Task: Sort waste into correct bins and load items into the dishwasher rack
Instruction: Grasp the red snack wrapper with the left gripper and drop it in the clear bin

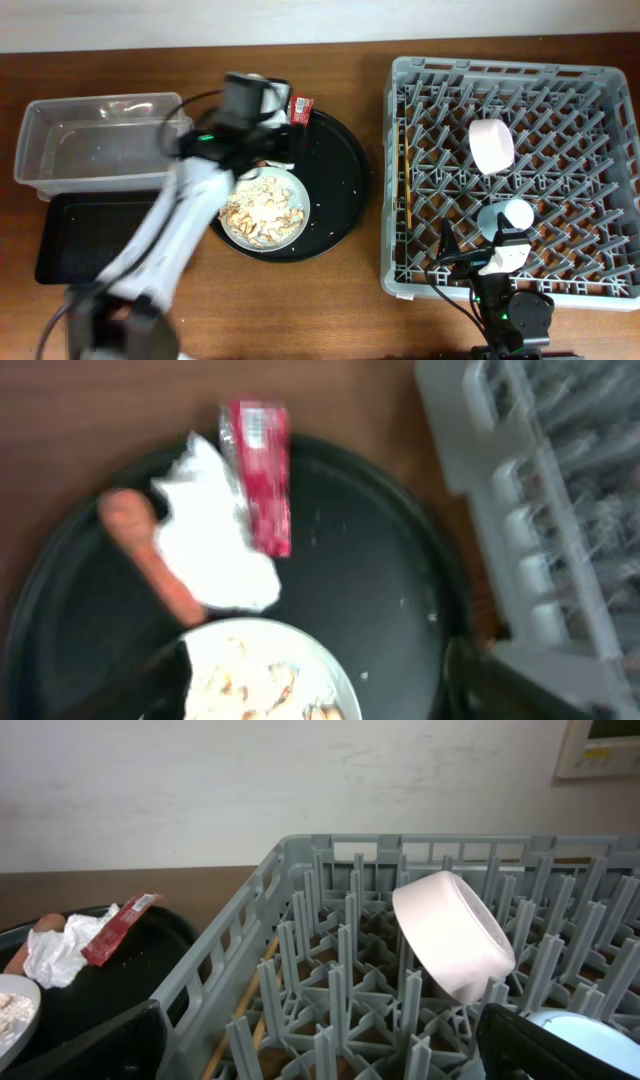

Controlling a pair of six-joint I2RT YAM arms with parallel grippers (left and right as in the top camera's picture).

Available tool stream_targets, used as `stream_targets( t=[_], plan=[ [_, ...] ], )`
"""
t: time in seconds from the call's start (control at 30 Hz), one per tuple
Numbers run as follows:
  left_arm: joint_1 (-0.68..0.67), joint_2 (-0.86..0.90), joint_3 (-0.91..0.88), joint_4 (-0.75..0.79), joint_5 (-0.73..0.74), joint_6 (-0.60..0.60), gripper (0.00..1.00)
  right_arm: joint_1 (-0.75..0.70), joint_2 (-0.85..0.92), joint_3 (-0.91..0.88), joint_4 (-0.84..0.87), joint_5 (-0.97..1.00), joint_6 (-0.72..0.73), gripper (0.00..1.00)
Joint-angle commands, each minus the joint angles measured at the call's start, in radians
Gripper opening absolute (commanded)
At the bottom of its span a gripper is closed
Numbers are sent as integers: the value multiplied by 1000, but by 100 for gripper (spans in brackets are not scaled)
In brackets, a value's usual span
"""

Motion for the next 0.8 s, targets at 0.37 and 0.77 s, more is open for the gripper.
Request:
stream_targets(
  t=[0.37, 0.77],
  plan=[
    [-79, 463, 3, 464, -269, 56, 57, -6, -7, -7, -2, -12, -6, 98],
    [-80, 490, 146, 285, -156, 41, 0, -5, -7, -7, -2, -12, -6, 98]
  ],
)
